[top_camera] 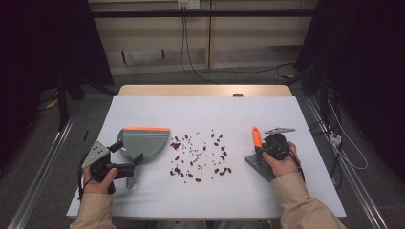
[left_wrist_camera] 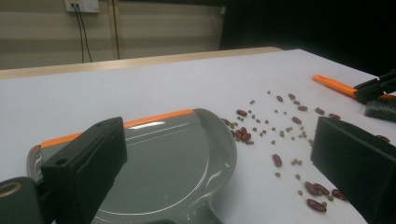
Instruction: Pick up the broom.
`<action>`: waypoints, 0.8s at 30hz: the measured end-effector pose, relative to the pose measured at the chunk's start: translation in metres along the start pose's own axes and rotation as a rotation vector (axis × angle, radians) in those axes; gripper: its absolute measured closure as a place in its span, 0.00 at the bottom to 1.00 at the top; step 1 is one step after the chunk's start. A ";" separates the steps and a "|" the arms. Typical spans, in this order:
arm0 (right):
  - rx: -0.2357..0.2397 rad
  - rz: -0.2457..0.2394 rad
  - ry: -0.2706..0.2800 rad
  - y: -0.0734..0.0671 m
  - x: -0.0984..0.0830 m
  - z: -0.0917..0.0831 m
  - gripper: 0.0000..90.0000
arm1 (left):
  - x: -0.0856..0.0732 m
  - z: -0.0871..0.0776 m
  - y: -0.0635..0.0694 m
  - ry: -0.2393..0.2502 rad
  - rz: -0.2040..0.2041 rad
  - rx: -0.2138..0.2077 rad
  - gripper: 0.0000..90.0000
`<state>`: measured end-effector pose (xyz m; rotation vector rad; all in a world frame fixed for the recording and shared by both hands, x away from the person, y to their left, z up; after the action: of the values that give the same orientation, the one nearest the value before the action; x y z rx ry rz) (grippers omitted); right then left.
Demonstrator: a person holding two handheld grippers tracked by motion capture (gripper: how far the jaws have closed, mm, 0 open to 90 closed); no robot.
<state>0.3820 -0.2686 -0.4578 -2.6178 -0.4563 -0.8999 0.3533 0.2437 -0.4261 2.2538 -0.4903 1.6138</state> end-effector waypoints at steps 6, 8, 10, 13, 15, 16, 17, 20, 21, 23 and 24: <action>0.037 0.010 -0.012 0.005 0.011 0.006 0.76 | 0.000 0.000 0.001 -0.002 0.009 -0.001 0.04; 0.047 0.018 -0.013 0.005 0.012 0.007 0.75 | 0.000 0.000 0.000 -0.001 0.011 0.001 0.04; 0.062 0.025 -0.018 0.004 0.012 0.007 0.68 | 0.001 0.000 0.000 0.001 0.007 0.002 0.04; 0.071 0.015 -0.025 0.004 0.012 0.006 0.68 | 0.001 0.000 0.001 0.001 0.005 0.006 0.04; 0.065 0.012 -0.028 0.004 0.011 0.006 0.68 | 0.001 -0.001 0.001 0.002 0.008 0.005 0.04; 0.062 0.014 -0.032 0.004 0.012 0.006 0.70 | 0.001 -0.001 0.001 0.002 0.010 0.007 0.04; 0.051 0.003 -0.036 0.004 0.012 0.006 0.73 | 0.001 -0.001 0.001 0.003 0.010 0.008 0.04; 0.035 -0.011 -0.044 0.003 0.012 0.008 0.75 | 0.000 -0.001 0.000 -0.005 0.015 0.013 0.04; 0.030 -0.007 -0.049 0.003 0.012 0.008 0.75 | 0.000 0.000 0.001 -0.006 0.017 0.009 0.04; 0.023 -0.019 -0.056 0.002 0.013 0.009 0.75 | 0.001 0.000 0.002 -0.004 0.018 0.007 0.04; 0.022 -0.019 -0.057 0.002 0.012 0.009 0.75 | 0.001 0.000 0.003 -0.005 0.021 0.006 0.04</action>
<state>0.3970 -0.2639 -0.4572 -2.6290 -0.5042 -0.8227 0.3524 0.2411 -0.4251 2.2643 -0.5127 1.6221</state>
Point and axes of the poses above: each handheld gripper's, and its own axes: z roughly forward along the jaws, x roughly out of its top, y roughly to its right, the point moved 1 cm from there along z, roughly forward along the jaws, and after that the axes turned 12 degrees about x, right-handed, at the moved point
